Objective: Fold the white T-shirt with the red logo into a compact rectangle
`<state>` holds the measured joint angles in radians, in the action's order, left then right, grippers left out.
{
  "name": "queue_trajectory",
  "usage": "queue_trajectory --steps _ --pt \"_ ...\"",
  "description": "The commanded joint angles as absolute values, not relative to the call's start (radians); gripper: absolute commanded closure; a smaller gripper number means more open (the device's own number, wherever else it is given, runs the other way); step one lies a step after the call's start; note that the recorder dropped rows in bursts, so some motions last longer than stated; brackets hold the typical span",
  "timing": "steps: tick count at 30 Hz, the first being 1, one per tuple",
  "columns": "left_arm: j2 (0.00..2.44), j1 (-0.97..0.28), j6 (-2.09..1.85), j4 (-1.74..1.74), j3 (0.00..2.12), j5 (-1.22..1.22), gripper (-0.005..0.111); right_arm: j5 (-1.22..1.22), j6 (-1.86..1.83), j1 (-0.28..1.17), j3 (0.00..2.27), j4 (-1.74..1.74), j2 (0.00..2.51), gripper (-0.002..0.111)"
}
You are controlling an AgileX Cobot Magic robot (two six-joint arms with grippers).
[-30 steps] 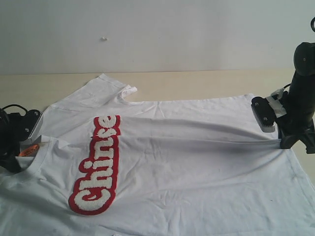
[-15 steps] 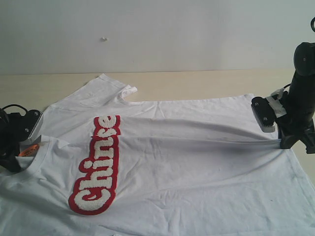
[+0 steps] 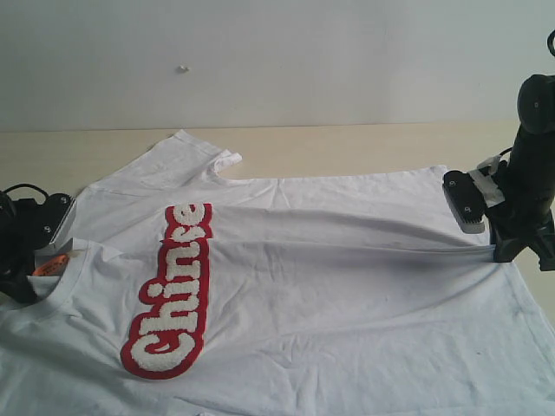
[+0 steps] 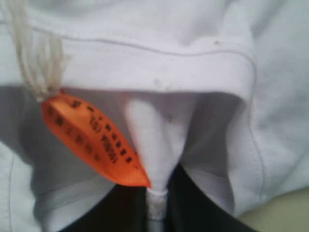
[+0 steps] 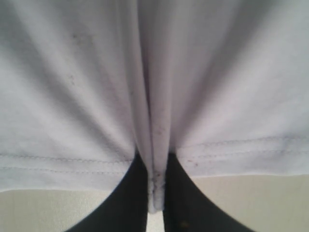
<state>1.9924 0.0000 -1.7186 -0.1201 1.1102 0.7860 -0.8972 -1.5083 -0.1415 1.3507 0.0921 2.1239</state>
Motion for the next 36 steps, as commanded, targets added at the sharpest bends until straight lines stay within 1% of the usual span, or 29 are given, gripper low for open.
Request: queue_trajectory --steps 1,11,15,23,26,32,36 --pt "2.021 0.001 -1.708 -0.11 1.091 0.817 0.107 -0.887 -1.517 -0.146 1.345 0.105 2.147 0.108" --pt "2.021 0.001 -1.636 -0.11 1.091 0.781 0.107 -0.885 -1.517 -0.146 1.345 0.102 2.159 0.108" --pt "2.021 0.001 -1.636 -0.11 1.091 0.762 0.107 -0.887 -1.46 -0.146 1.345 0.087 2.163 0.108" --pt "2.003 -0.001 -1.593 -0.108 1.105 0.73 0.107 -0.872 -1.411 -0.145 1.345 0.112 2.11 0.108" --pt "1.935 -0.014 -1.56 -0.049 1.155 0.756 0.107 -0.928 -1.411 -0.133 1.384 0.175 2.039 0.108" --pt "1.74 -0.018 -1.404 0.14 1.29 0.787 0.107 -1.073 -1.385 -0.131 1.552 0.162 1.882 0.108" --pt "1.613 -0.018 -1.318 0.248 1.363 0.787 0.107 -1.11 -1.377 -0.131 1.662 0.122 1.78 0.108"
